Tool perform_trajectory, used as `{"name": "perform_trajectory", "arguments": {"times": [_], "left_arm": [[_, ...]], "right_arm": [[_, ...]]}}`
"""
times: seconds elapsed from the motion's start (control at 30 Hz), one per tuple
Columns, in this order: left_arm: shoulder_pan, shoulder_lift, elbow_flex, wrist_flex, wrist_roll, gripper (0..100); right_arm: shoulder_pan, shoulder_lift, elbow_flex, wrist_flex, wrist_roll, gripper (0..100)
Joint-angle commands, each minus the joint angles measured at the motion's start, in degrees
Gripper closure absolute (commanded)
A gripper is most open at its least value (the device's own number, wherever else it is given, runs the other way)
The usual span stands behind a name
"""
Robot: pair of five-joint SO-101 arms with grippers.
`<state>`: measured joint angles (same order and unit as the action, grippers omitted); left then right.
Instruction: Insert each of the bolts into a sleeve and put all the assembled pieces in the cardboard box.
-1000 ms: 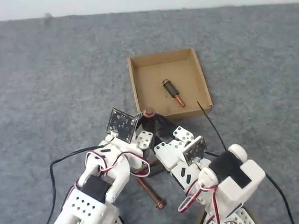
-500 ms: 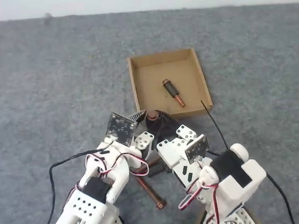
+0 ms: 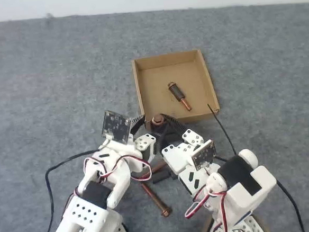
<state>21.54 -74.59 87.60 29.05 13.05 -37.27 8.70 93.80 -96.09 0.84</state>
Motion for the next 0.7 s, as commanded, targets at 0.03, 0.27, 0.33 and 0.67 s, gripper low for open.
{"name": "perform_trajectory", "arguments": {"times": [0.03, 0.27, 0.33, 0.67], "left_arm": [[-1.5, -0.6, -5.8, 6.2, 4.9, 65], [-1.6, -1.8, -6.1, 6.0, 4.9, 66], [-0.8, -5.5, -5.7, 6.4, 5.0, 66], [1.0, -30.9, -4.4, 21.8, 5.0, 66]], "right_arm": [[0.7, -0.6, 0.9, -1.8, 0.6, 99.3], [0.8, 0.0, 0.1, -1.6, 0.8, 99.3], [1.5, 0.0, -0.2, -0.9, 0.8, 99.3], [2.2, -0.1, -1.3, 1.5, 0.6, 99.3]]}}
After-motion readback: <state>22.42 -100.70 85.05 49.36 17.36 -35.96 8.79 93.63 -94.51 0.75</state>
